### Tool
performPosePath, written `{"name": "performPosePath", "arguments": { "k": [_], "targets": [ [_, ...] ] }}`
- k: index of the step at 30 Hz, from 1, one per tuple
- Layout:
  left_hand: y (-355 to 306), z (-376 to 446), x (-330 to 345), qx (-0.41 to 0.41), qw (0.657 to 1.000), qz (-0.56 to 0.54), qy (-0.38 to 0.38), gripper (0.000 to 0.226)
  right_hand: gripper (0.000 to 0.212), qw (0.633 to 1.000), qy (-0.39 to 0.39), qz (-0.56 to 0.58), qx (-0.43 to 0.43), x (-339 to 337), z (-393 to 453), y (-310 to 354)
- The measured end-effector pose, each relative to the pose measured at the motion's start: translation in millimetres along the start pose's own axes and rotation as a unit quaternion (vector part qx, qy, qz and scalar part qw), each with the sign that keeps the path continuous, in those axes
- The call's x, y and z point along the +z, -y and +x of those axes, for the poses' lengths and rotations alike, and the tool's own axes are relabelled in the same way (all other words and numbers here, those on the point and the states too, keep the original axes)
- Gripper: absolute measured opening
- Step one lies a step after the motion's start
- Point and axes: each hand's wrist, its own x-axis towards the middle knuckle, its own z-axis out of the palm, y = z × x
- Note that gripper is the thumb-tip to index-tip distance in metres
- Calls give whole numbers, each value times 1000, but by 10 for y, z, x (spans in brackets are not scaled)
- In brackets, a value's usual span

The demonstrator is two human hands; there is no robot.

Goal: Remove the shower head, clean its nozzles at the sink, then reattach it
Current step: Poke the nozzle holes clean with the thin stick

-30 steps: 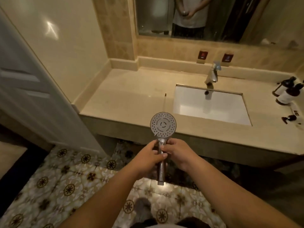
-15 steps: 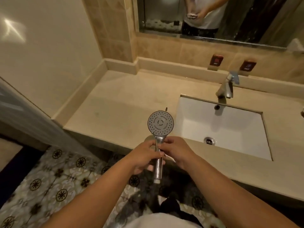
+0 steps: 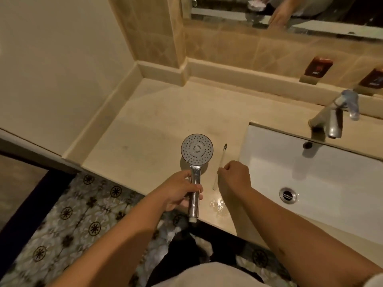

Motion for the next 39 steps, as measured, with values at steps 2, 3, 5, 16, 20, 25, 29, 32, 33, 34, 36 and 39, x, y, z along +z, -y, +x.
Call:
{"name": "performPosePath", "arguments": {
  "k": [2, 3, 5, 16, 20, 25, 29, 32, 33, 34, 36, 39],
  "targets": [
    [-37, 67, -102, -4, 1000, 6, 6, 28, 20, 999, 1, -38, 21, 99, 74, 61],
    [-62, 96, -156, -5, 1000, 11, 9, 29, 21, 997, 8, -65, 31, 137, 97, 94],
    [-119, 172, -266, -7, 1000, 20, 20, 34, 19, 993, 5, -107, 54, 195, 127, 174],
    [-376, 589, -630, 5, 983, 142, 112, 30, 13, 992, -104, 68, 7, -21, 81, 547],
    [-386, 656, -572, 12, 979, 159, 126, 27, 12, 982, -108, -27, -153, -217, -107, 624],
    [-378, 676, -451, 35, 976, 163, 138, 23, 31, 953, -80, -134, -261, -285, -145, 688],
    [-324, 662, -374, 29, 980, 146, 131, 25, 50, 920, -113, -251, -277, -316, -206, 685],
    [-301, 630, -326, 21, 981, 135, 135, 24, 58, 908, -154, -270, -282, -362, -269, 665],
    [-295, 612, -308, 18, 982, 129, 136, 25, 59, 905, -155, -268, -291, -368, -286, 650],
    [-291, 594, -292, 17, 983, 121, 136, 26, 60, 902, -151, -268, -303, -366, -305, 632],
    [-289, 558, -259, 16, 985, 102, 137, 28, 59, 897, -137, -267, -325, -354, -351, 598],
    [-302, 503, -228, 23, 985, 97, 139, 27, 48, 922, -121, -207, -304, -418, -313, 560]
  ]
}}
